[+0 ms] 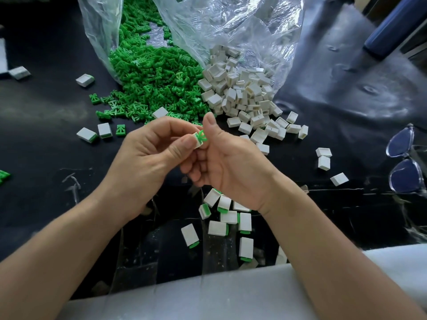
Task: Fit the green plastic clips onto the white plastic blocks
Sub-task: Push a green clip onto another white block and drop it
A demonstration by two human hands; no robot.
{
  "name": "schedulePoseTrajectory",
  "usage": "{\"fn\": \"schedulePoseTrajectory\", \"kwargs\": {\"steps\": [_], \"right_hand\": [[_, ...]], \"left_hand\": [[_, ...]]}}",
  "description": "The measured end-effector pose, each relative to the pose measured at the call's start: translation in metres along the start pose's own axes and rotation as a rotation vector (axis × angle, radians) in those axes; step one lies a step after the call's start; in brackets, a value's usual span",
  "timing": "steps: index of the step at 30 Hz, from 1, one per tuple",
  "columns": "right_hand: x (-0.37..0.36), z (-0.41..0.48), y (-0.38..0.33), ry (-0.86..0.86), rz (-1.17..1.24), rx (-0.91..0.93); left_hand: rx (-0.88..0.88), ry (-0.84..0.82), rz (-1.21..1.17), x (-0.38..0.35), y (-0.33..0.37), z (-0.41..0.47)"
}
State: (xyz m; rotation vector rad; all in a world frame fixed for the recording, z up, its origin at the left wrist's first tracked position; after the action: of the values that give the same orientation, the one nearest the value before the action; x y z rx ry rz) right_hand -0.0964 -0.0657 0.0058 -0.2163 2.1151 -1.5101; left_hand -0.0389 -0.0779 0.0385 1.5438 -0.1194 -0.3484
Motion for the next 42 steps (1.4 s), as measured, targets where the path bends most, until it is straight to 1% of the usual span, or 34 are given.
{"fn": "schedulePoseTrajectory", "kwargs": {"steps": [2, 4, 6, 9, 11, 14, 18, 25, 30, 37, 42], "right_hand": [[0.002, -0.002, 0.000, 0.016, -0.030, -0.006], [0.002, -0.003, 0.001, 0.028, -0.054, -0.008], [0.001, -0.003, 0.003, 0.037, -0.012, -0.019], [-0.004, -0.002, 0.006, 0.027, 0.119, -0.038], [-0.008, -0.002, 0.007, 0.005, 0.149, -0.048], [-0.010, -0.003, 0.007, -0.014, 0.104, -0.054], [-0.004, -0.003, 0.009, 0.021, 0.006, -0.060], [-0.002, -0.005, 0.005, 0.051, 0.003, -0.009], [-0.006, -0.007, 0.003, -0.017, 0.021, 0.018], [-0.006, -0.006, 0.005, -0.024, 0.069, -0.004], [-0.013, -0.005, 0.004, -0.121, 0.179, -0.041]], "left_hand": [[-0.002, -0.063, -0.013, -0.005, 0.000, 0.000], [0.001, -0.086, -0.008, -0.005, -0.001, 0.000], [0.007, -0.074, 0.008, -0.002, -0.003, 0.000], [0.011, -0.006, 0.020, 0.006, -0.004, 0.001], [0.019, 0.007, 0.005, 0.006, -0.005, 0.000], [0.021, -0.021, 0.013, 0.003, -0.006, 0.000], [0.027, -0.006, 0.043, 0.004, -0.007, 0.000], [0.035, 0.007, 0.035, 0.003, -0.007, -0.001], [0.057, -0.005, -0.005, 0.003, -0.009, 0.000], [0.083, -0.029, -0.002, 0.003, -0.013, 0.000], [0.083, -0.002, -0.048, 0.005, -0.012, 0.000]]}}
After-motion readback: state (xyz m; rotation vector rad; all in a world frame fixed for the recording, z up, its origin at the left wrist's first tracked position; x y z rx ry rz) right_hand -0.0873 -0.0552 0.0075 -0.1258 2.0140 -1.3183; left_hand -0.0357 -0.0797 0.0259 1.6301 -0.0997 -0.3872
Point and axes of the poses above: each hand's wrist, its own z-axis towards the middle knuckle, its own x-axis out of the back of the hand, y = z × x, the point moved 10 cm from there along z, towards the middle knuckle, and after that the axes turned 5 degrees about x, right-handed, at the moved point
